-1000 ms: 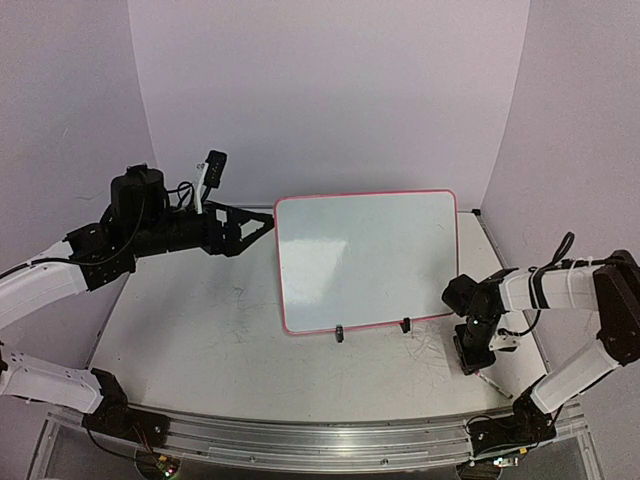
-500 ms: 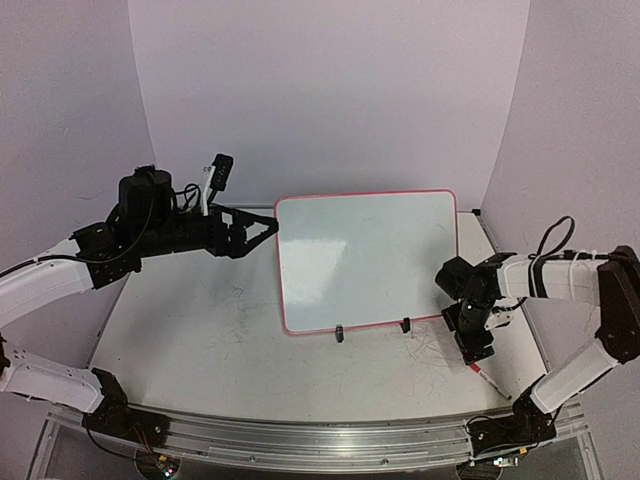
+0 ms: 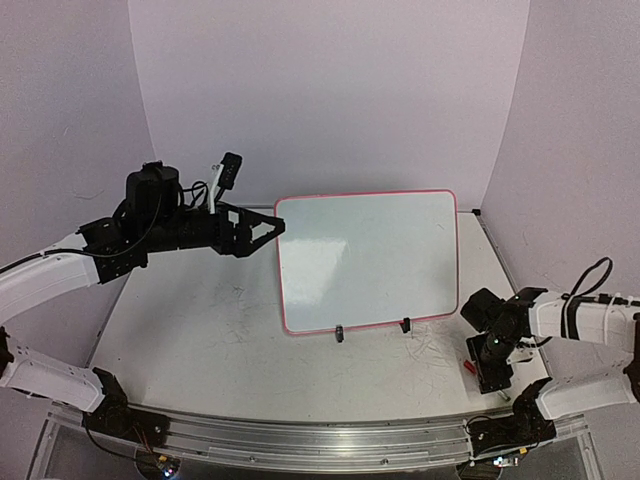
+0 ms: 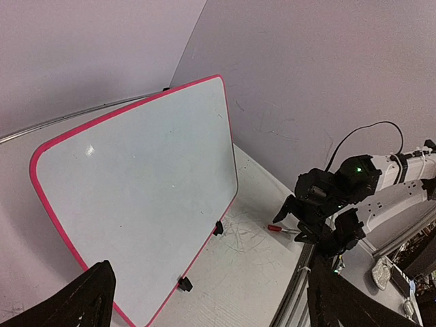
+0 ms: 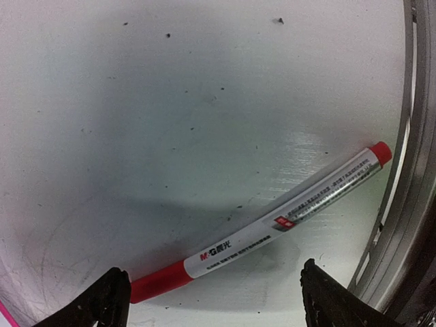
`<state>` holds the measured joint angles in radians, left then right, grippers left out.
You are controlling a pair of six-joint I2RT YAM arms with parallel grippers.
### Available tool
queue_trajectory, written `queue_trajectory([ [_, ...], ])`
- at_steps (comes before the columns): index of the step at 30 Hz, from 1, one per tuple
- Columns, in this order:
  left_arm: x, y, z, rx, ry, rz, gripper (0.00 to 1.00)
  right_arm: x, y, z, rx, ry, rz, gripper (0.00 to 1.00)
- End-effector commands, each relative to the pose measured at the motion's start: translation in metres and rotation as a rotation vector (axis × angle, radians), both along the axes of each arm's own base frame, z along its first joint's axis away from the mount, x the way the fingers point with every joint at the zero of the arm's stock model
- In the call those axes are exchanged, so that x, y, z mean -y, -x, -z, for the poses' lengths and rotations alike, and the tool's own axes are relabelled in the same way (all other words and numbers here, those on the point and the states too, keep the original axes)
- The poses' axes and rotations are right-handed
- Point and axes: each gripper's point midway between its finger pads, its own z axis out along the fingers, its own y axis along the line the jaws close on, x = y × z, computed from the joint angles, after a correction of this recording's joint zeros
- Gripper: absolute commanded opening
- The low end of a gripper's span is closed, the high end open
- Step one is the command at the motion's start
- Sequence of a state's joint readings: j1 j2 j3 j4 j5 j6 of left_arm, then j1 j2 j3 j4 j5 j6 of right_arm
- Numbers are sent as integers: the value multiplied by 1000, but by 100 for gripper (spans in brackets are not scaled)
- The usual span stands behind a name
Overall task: Write a sentence on the whiteboard
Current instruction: Pick up the whiteboard marker from the corner of the board, then pass from the right arm to the left
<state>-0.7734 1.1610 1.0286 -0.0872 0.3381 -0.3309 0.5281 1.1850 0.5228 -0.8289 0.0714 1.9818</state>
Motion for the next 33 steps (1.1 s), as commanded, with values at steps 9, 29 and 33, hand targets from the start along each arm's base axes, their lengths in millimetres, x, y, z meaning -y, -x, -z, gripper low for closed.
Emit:
queue_trajectory([
  [9, -6, 8, -39, 73, 59, 8, 99, 4, -20, 2, 33, 53, 244, 58],
  [29, -11, 3, -41, 74, 51, -36, 100, -21, -36, 14, -118, 42, -26, 0],
  [33, -18, -3, -44, 74, 52, -91, 99, -13, -29, 10, -119, 79, -122, 0],
])
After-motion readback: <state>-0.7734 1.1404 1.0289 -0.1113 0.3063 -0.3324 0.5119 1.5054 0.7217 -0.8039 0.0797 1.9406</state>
